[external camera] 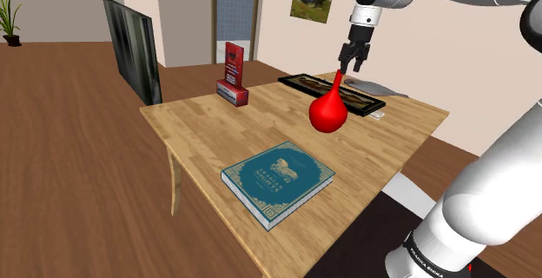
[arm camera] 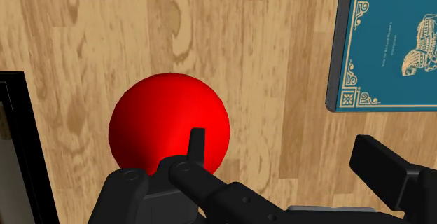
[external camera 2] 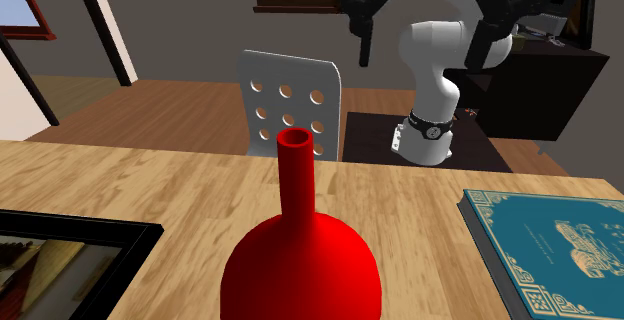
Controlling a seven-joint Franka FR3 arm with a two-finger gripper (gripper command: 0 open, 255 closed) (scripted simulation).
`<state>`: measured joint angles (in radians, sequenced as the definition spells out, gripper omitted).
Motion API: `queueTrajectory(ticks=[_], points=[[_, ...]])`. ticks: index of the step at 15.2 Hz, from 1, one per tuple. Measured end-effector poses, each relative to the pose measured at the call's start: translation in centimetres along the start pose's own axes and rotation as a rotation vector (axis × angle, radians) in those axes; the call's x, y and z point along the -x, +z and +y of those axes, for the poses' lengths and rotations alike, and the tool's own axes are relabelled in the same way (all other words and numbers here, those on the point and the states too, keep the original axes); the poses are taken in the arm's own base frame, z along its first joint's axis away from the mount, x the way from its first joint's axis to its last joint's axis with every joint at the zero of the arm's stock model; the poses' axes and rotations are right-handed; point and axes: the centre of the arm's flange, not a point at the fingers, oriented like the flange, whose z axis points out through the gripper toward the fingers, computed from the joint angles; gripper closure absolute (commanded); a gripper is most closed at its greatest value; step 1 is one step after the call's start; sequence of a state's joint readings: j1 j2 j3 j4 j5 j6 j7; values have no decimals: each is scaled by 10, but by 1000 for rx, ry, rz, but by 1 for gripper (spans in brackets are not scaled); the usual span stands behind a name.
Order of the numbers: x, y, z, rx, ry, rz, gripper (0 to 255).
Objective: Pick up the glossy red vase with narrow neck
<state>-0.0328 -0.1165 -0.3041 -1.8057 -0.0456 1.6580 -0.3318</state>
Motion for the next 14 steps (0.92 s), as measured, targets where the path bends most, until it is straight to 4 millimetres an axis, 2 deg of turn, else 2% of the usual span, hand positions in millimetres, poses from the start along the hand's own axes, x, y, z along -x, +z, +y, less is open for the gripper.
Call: queueTrajectory(ticks=[7, 9, 11, 14], points=[[-67, 6, 67, -1, -30, -29, 0], [-89, 8, 80, -1, -39, -37, 0], [-100, 12, 89, -1, -44, -41, 0], [-104, 26, 92, -1, -46, -42, 0]])
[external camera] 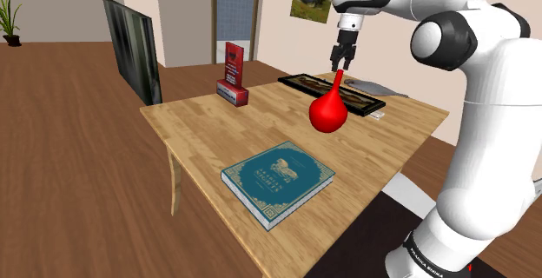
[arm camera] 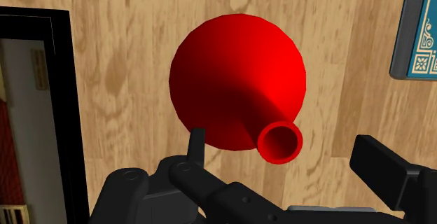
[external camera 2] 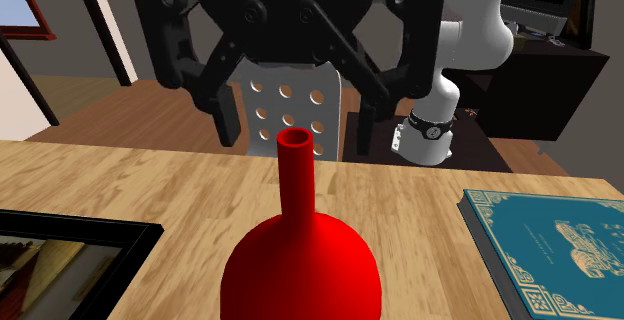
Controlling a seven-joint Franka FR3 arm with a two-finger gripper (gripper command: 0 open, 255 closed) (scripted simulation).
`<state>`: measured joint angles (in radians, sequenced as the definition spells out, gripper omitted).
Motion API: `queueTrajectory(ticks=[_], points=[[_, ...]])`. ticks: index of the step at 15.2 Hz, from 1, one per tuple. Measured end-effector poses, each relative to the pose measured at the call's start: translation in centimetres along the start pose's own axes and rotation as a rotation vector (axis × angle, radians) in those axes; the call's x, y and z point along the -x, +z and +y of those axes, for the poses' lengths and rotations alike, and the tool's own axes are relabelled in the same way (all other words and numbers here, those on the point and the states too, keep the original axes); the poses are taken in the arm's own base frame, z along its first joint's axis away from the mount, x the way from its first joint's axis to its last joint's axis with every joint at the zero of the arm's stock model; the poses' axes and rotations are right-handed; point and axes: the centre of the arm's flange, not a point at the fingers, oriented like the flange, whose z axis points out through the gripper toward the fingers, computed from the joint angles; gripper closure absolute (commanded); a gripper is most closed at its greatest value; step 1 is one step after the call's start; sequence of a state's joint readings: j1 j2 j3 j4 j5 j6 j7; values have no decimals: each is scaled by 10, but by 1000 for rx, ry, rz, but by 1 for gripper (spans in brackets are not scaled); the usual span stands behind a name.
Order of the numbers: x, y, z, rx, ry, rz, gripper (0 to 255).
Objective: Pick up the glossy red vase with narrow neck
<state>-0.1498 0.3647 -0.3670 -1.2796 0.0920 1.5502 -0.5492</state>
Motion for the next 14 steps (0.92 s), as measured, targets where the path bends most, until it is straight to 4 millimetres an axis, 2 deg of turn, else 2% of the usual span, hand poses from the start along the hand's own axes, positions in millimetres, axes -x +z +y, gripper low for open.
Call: queueTrajectory(ticks=[4, 5, 14], points=[[-1, 20, 1, 0, 0, 0, 0], [-2, 22, 1, 0, 0, 0, 255], [-2, 23, 2, 0, -1, 1, 255]])
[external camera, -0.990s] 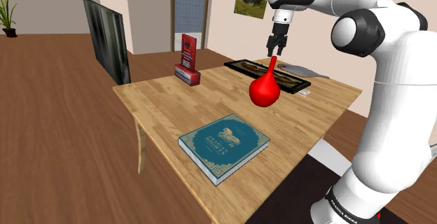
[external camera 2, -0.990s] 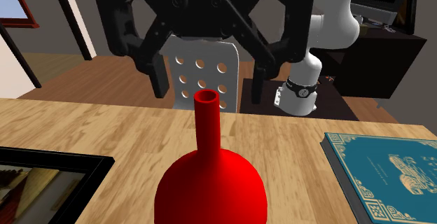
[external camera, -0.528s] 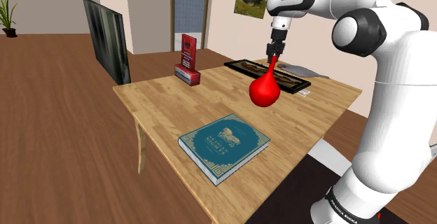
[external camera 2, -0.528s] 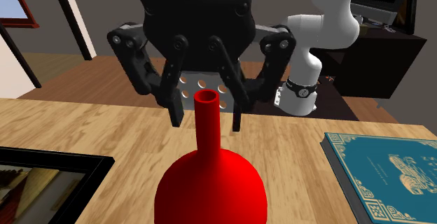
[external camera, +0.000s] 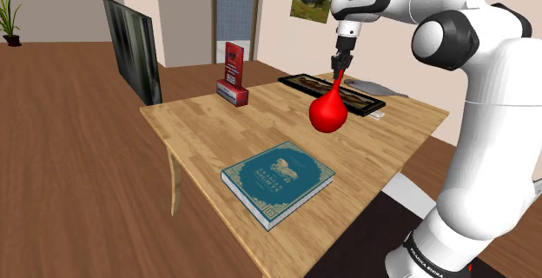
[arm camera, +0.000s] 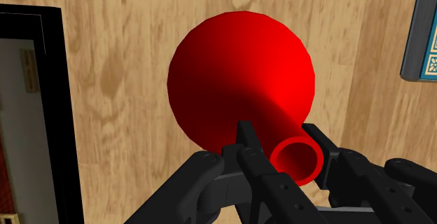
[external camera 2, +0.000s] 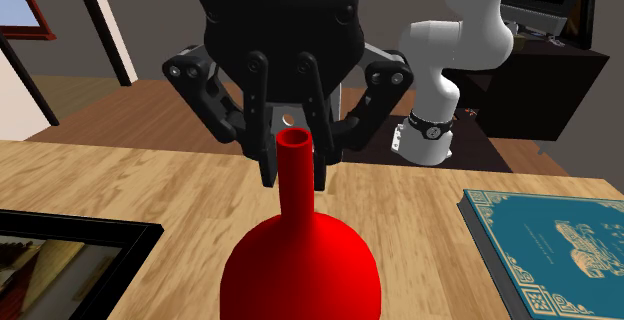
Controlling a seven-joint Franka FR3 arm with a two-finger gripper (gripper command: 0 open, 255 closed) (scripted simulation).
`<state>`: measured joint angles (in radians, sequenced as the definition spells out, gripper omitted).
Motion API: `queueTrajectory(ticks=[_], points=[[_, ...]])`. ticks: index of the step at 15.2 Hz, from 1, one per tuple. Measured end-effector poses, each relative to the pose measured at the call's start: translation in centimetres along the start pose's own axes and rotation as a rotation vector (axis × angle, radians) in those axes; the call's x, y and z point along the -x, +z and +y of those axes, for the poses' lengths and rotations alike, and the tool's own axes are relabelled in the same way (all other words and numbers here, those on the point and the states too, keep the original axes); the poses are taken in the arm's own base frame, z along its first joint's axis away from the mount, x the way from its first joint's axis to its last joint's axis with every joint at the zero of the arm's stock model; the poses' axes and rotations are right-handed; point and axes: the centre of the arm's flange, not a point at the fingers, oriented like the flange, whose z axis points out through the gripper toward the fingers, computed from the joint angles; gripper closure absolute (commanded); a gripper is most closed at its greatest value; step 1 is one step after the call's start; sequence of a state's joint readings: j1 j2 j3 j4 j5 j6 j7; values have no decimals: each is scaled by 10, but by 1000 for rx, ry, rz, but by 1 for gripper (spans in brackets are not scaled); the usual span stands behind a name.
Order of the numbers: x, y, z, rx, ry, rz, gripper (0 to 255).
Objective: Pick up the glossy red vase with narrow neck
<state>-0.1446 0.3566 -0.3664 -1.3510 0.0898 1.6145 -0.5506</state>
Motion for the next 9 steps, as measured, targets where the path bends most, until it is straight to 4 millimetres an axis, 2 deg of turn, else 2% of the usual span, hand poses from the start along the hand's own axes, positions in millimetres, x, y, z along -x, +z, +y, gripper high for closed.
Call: queueTrajectory(ticks=[3, 9], points=[[1, -6, -1, 0, 0, -2, 255], [3, -35, -1, -1, 0, -2, 255]])
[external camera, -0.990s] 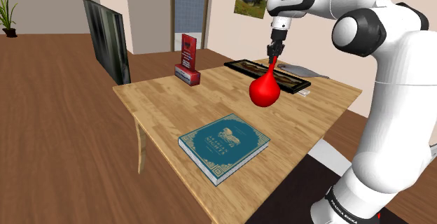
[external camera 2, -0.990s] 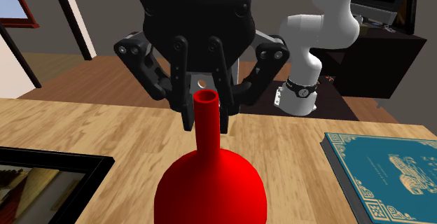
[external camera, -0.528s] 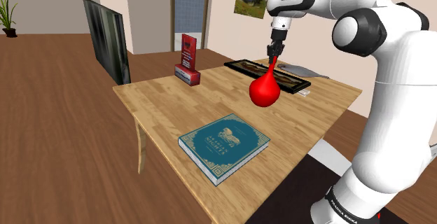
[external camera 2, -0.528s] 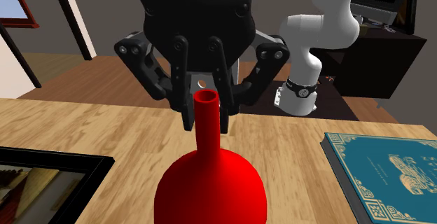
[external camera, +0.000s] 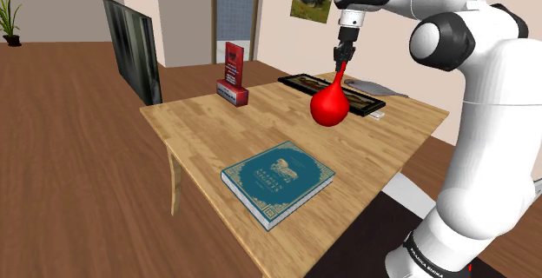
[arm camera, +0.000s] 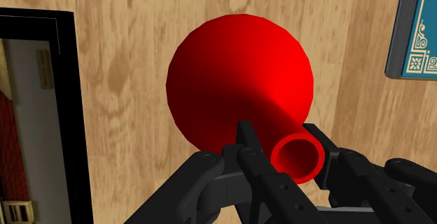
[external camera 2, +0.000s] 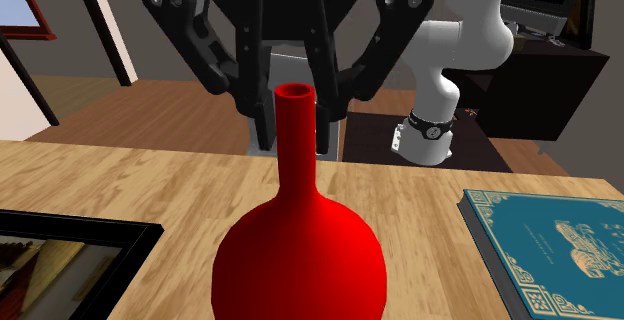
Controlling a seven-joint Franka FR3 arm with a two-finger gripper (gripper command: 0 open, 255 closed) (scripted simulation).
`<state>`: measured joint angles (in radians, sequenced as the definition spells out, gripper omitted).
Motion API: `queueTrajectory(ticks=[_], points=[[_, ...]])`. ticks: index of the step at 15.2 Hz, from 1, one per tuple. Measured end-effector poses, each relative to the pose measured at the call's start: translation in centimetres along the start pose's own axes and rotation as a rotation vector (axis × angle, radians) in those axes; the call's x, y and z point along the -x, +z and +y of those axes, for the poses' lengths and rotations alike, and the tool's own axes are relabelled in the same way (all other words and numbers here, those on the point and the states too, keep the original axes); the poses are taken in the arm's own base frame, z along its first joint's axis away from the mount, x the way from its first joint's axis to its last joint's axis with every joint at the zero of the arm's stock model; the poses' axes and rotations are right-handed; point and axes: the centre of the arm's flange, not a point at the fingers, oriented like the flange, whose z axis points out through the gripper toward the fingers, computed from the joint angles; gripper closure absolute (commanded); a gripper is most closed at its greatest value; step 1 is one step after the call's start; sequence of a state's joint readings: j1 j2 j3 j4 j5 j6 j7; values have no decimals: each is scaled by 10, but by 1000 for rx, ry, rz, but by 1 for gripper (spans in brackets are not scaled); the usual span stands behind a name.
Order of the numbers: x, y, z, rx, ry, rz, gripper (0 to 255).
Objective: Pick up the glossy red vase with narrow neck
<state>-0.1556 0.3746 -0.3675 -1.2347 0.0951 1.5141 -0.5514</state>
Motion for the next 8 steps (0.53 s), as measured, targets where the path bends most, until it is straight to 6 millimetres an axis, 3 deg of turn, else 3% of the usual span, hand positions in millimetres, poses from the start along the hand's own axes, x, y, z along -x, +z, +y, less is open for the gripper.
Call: queueTrajectory(ticks=[8], points=[[3, -40, 0, 0, 0, 0, 255]])
